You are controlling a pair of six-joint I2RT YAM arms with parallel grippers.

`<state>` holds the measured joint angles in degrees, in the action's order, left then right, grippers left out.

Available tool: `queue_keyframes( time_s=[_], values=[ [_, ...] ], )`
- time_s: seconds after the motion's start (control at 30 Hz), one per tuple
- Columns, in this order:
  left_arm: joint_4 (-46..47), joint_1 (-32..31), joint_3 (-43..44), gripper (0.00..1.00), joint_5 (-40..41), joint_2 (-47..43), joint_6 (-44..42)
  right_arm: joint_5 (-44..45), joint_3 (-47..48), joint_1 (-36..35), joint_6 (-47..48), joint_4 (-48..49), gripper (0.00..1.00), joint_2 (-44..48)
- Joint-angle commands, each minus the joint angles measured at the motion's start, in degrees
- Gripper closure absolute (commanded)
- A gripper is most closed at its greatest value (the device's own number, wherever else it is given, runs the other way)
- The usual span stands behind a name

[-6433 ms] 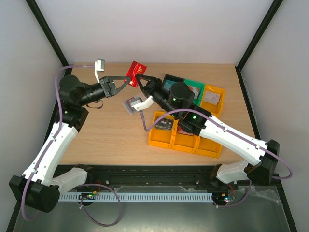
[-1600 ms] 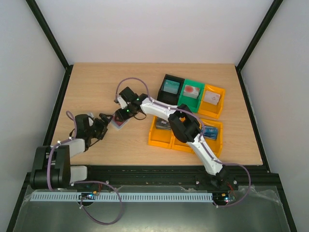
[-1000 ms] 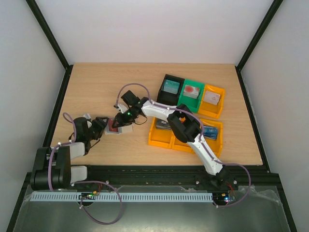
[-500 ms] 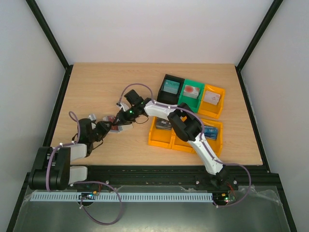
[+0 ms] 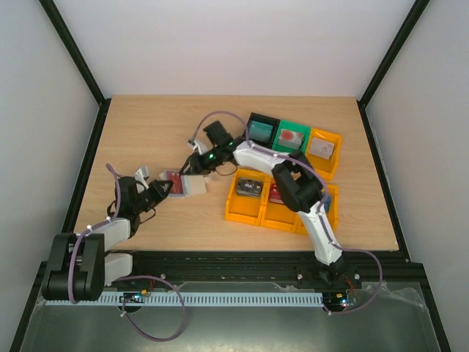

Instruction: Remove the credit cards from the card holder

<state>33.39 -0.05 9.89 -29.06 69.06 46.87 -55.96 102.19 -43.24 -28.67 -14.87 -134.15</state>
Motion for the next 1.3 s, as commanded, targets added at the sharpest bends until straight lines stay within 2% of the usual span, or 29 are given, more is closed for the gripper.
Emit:
queue_keyframes(
  time_s=[0.0, 0.1, 0.2, 0.37, 0.43, 0.5, 0.7, 0.9, 1.13, 1.27],
  values=[
    [3.2, 0.9, 5.8, 0.98, -12.6, -4.1, -6.6, -4.8, 0.4, 4.2, 8.0, -3.6, 0.62, 11.0],
    [3.8, 1.1, 10.1, 0.98, -18.7, -8.0, -7.3, -6.6, 0.4, 5.5, 12.0, -6.6, 0.63, 17.3],
    [1.9, 0.7, 15.3, 0.98, -20.0, -13.9, -9.5, -8.7, -0.6, 5.6, 12.6, -5.3, 0.64, 23.3],
    [0.1, -2.3, 22.7, 0.98, -22.0, -20.6, -14.1, -8.3, -9.2, 5.5, 2.2, 11.8, 0.73, 33.8],
    [2.5, -3.7, 22.8, 0.98, -20.2, -22.2, -10.9, -7.5, -12.5, 5.3, -0.3, 18.6, 0.75, 37.1],
    [5.5, -4.2, 23.0, 0.98, -19.5, -22.7, -6.0, -5.8, -14.4, 4.8, -0.7, 20.5, 0.77, 39.5],
    [10.4, -4.5, 27.3, 0.98, -23.3, -23.5, -4.4, 0.2, -15.5, 3.4, 2.5, 16.6, 0.86, 42.4],
    [12.7, -7.1, 27.9, 0.98, -28.1, -23.5, -4.4, -0.7, -16.1, 0.9, 3.9, 17.8, 0.88, 43.2],
    [10.0, -8.5, 27.0, 0.98, -28.7, -24.1, -6.3, -3.4, -16.5, -0.3, 3.3, 23.0, 0.87, 44.5],
    [6.9, -8.7, 26.7, 0.98, -28.9, -24.3, -8.7, -6.7, -18.2, -0.6, -0.7, 31.5, 0.88, 45.9]
  ],
)
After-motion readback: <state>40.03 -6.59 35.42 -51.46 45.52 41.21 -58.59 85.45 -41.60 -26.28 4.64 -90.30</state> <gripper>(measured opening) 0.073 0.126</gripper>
